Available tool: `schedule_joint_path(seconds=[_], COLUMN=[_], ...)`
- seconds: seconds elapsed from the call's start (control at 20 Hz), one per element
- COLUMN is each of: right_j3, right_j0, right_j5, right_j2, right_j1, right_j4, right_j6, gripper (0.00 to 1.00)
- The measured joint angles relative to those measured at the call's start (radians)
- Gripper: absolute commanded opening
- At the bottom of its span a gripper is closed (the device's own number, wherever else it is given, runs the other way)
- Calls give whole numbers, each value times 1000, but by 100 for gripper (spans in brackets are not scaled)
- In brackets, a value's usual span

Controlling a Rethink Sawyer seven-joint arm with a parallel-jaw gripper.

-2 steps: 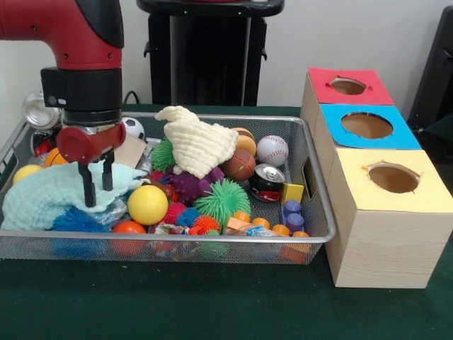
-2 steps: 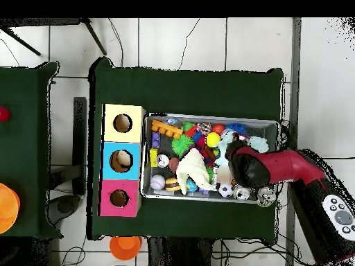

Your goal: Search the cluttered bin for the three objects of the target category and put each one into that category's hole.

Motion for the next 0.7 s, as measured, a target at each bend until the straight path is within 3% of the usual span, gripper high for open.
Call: schedule_joint_path(seconds=[0.3,0.7], right_j3=[-30,-58], right_j0=[79,108], right_j5=[89,130], right_j2=[-54,-88], right_j1=[1,1], right_j4=[-7,-7], right_j6=[0,0], gripper=[0,0])
